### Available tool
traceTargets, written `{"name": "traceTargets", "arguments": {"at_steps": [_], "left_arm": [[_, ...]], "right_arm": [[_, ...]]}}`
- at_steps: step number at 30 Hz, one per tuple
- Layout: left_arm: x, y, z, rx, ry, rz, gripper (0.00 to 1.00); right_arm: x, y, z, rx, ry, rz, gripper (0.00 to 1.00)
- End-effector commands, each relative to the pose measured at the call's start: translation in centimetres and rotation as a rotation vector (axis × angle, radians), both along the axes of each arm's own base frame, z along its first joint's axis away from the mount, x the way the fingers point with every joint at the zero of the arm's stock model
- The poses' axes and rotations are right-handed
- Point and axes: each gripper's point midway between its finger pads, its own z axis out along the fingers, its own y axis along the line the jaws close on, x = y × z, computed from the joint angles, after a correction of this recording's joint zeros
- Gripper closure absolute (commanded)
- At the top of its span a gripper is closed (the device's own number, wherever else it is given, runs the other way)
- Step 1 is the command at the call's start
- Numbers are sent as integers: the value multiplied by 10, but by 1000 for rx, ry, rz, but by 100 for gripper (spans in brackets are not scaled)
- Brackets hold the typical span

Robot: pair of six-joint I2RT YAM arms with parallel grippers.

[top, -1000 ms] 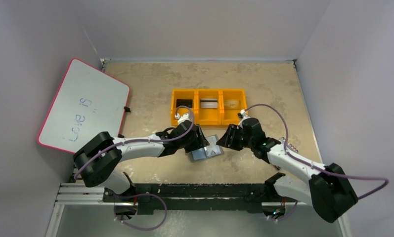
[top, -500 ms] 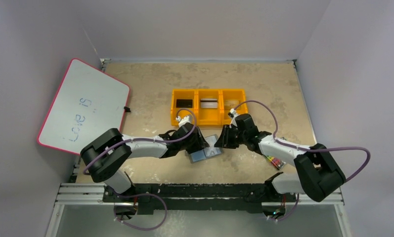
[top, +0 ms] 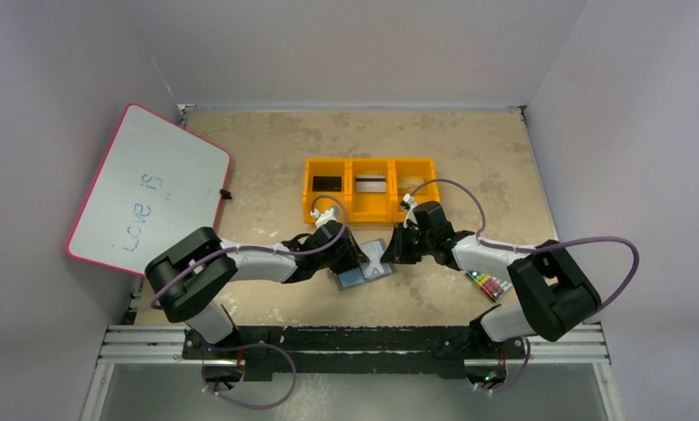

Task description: Take the credit cards out of the card holder

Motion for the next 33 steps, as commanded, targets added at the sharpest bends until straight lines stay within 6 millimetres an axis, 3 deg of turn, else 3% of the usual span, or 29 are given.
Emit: {"name": "traceTargets", "arguments": {"at_steps": [1,9,13,20,29,33], "left_arm": [[-3,-1,-4,-36,8,20,69],[-1,2,-2,-55,-3,46,81],[-2,4,2,-51,-9,46,82],[-3,6,6,-43,-22,28,91],[-8,7,3,-12,-16,-12,99],[-10,7,3,-12,-18,-27,100]], "right_arm": [[-2,-5,-14,-45,19,-3,82],[-6,-11,-19,-56,35,-45,85],[-4,-11,-17,-57,25,-50,85],[0,-6,-7,-25,0,-46,84],[4,7,21,73,-59,-14,74],[2,14,24,108,-58,17,72]]}}
